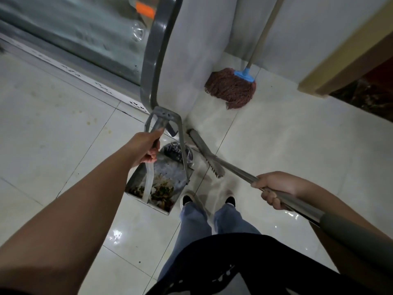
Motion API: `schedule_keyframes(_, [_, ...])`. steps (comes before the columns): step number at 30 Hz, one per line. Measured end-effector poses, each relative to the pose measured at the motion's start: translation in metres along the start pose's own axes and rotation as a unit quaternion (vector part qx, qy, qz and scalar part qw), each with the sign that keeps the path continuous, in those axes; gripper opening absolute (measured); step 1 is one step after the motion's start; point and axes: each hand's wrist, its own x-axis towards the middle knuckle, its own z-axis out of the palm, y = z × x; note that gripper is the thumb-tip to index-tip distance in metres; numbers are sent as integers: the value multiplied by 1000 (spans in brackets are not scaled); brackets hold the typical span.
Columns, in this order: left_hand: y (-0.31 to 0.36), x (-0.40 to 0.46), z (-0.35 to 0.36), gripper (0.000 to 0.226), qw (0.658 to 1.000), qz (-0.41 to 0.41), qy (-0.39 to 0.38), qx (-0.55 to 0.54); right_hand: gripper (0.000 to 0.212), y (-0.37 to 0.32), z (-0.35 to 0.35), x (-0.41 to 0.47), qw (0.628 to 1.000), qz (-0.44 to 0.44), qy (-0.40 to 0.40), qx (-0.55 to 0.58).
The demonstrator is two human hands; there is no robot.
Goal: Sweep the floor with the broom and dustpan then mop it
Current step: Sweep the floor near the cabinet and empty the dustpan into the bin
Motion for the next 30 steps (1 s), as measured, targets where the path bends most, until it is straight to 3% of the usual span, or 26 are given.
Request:
schedule_keyframes(15, [64, 48, 15, 44, 994, -12, -60, 86, 31, 5, 2, 10, 998, 31, -30, 55])
schedule_keyframes(30, [114, 78, 59, 39, 983, -47, -70, 162, 34, 3, 9, 25, 997, -25, -28, 68])
